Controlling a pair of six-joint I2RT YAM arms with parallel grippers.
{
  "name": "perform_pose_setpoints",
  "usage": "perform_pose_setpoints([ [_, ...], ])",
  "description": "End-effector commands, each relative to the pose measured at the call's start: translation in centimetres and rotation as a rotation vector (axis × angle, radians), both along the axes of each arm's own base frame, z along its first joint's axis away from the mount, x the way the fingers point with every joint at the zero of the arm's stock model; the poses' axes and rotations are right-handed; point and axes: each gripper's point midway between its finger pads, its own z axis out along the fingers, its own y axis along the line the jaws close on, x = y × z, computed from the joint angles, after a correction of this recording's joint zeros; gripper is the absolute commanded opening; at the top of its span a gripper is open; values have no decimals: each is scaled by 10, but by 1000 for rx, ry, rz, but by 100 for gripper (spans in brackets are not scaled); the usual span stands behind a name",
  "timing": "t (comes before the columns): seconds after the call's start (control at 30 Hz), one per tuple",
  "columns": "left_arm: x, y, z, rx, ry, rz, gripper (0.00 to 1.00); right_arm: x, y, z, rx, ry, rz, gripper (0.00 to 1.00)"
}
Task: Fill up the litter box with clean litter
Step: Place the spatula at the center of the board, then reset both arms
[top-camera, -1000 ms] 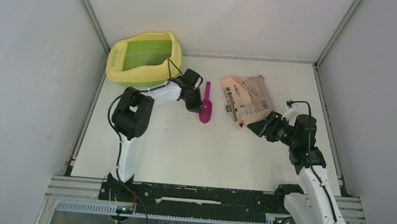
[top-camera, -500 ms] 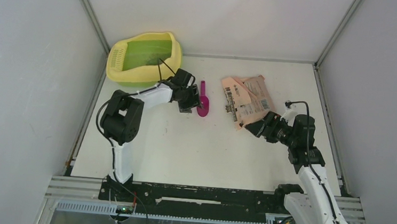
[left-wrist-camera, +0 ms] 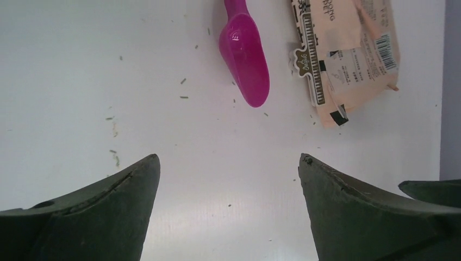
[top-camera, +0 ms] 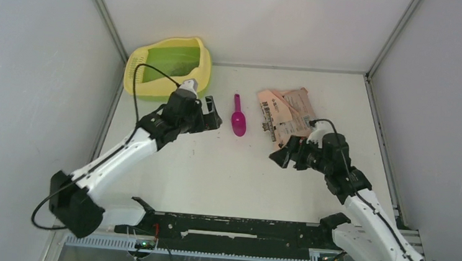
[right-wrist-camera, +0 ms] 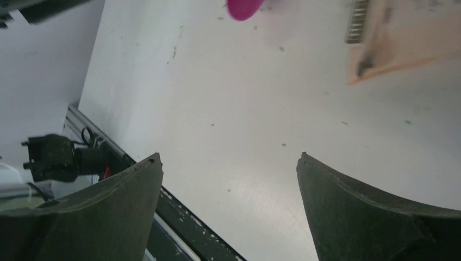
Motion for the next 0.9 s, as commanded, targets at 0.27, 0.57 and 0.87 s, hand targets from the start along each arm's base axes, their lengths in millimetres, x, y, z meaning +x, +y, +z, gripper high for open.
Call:
perform_pose_setpoints([
  [0.27,-24,123,62,258,-318,351,100,66,35,53,-158,-180,16,99],
  [0.57,-22,200,35,249,-312,591,100,101,-98,56,-202,-258,-392,99],
  [0.87,-5,233,5,375,-373,603,100,81,-176,28,-338,-312,-724,99],
])
